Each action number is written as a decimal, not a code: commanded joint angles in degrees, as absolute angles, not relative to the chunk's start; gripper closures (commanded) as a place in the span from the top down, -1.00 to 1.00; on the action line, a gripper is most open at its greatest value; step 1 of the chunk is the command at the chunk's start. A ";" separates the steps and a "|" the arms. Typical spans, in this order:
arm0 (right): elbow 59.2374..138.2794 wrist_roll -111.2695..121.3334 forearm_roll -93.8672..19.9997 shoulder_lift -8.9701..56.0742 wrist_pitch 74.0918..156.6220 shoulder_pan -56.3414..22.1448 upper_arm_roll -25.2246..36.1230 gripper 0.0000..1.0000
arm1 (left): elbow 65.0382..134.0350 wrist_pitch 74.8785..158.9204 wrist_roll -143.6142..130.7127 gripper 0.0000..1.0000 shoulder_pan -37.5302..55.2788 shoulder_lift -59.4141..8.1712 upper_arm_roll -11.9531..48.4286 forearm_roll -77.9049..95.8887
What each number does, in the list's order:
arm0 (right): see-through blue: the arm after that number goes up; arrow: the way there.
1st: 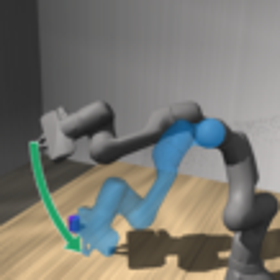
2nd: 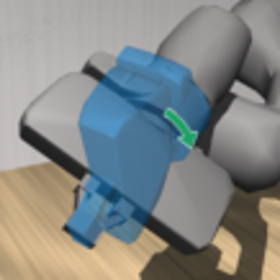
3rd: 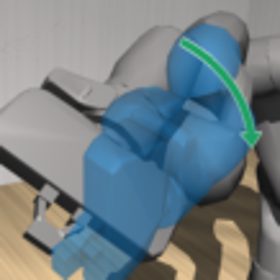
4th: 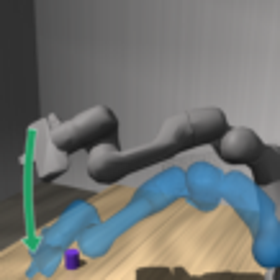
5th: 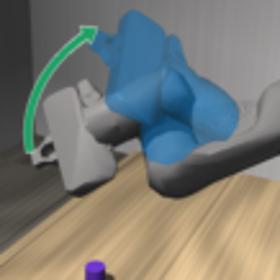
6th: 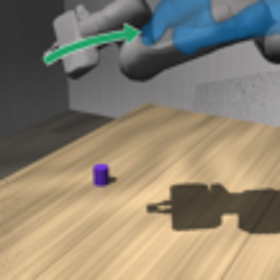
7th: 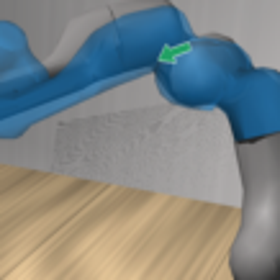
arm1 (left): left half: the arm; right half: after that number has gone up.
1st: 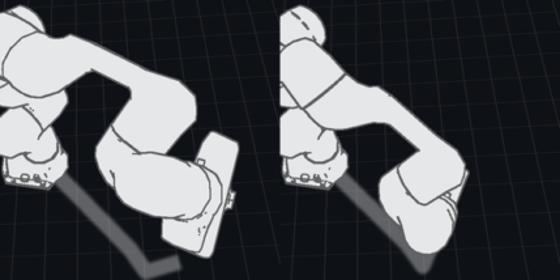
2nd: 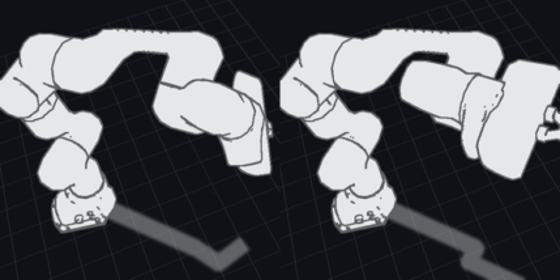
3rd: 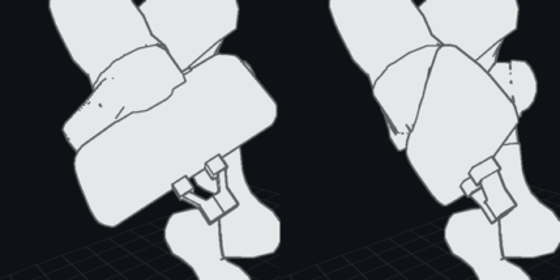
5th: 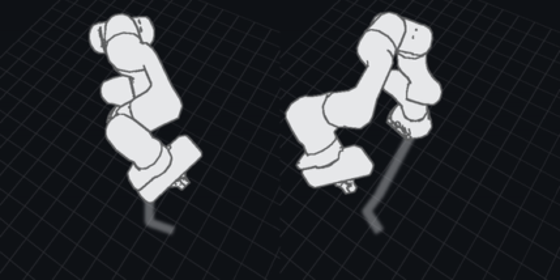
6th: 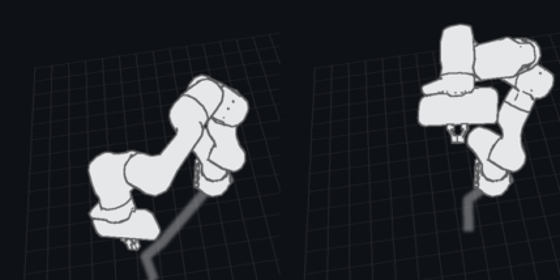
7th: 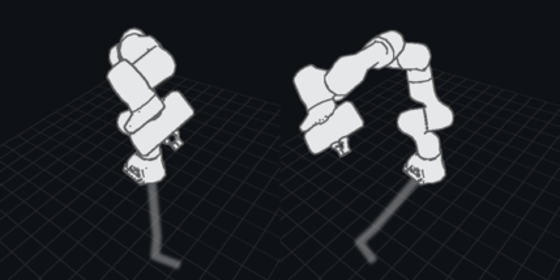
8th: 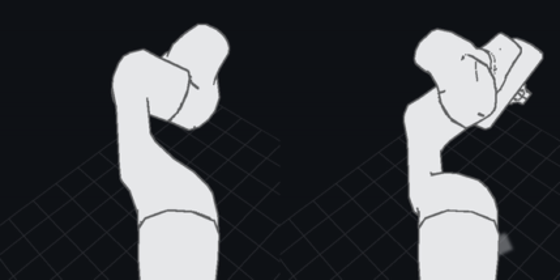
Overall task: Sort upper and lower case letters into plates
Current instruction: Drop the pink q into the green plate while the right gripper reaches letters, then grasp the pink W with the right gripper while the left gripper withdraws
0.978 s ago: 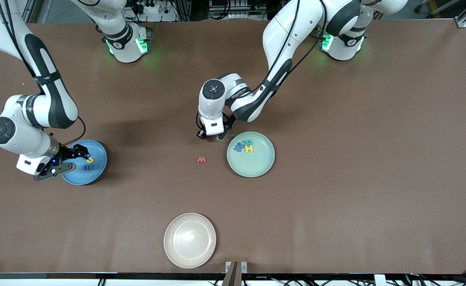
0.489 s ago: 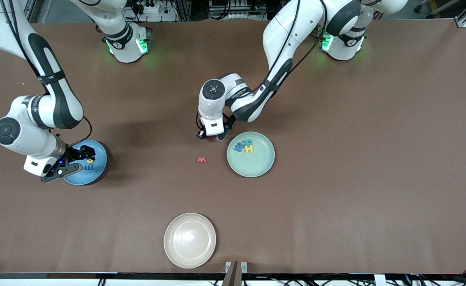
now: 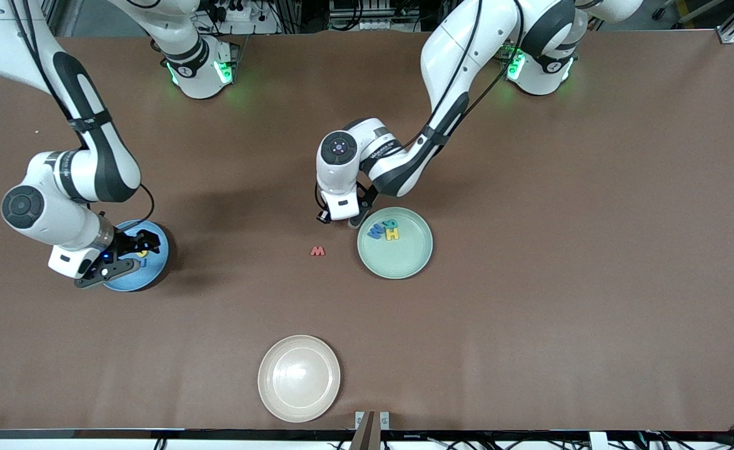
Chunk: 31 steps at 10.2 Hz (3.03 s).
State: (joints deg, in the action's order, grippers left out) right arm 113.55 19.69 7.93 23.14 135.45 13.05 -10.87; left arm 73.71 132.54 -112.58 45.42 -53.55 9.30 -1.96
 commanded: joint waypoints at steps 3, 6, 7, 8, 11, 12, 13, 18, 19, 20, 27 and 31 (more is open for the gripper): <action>111.46 25.28 7.21 22.41 134.65 6.44 -11.16 1.00 | 74.62 124.74 -105.67 -0.48 37.65 -48.88 15.19 -0.44; 108.38 35.30 7.21 22.41 134.65 -2.25 -11.08 1.00 | 75.40 121.65 -95.93 -0.48 30.69 -47.90 16.96 -0.96; 107.76 36.81 7.82 22.50 134.65 -5.85 -10.99 1.00 | 76.02 121.29 -91.89 -0.47 28.85 -48.07 16.79 -1.23; 106.36 37.35 7.91 23.02 134.74 -9.46 -10.99 1.00 | 76.29 118.16 -87.06 -0.46 26.48 -48.08 16.70 -1.32; 99.87 42.24 8.26 30.21 134.91 -16.24 -10.99 1.00 | 76.29 113.56 -80.43 -0.38 25.05 -48.25 16.44 -2.80; 97.84 46.71 8.17 33.02 135.17 -17.56 -10.99 1.00 | 76.29 113.47 -77.29 -0.09 25.14 -48.25 16.52 -4.64; 96.00 51.37 8.09 35.31 135.18 -18.80 -10.99 1.00 | 76.38 113.38 -76.56 0.99 25.22 -48.43 16.52 -4.57; 93.78 52.30 7.47 40.69 135.44 -24.25 -10.99 1.00 | 76.20 113.38 -76.64 1.00 25.49 -48.34 16.52 -4.66; 93.87 49.77 7.56 40.78 136.05 -24.78 -10.99 1.00 | 76.20 113.38 -76.73 1.00 25.66 -48.43 16.52 -4.75; 94.04 46.53 8.17 40.78 135.97 -26.09 -10.64 1.00 | 76.20 113.38 -76.64 1.00 25.75 -48.43 16.44 -4.75; 93.87 39.46 8.96 42.71 135.88 -24.78 -10.28 1.00 | 78.49 113.47 -72.09 1.00 25.40 -48.43 16.52 -9.84; 92.56 41.30 13.09 44.11 136.23 -23.73 -10.28 1.00 | 78.49 107.34 -62.44 1.00 21.55 -43.79 16.96 -9.41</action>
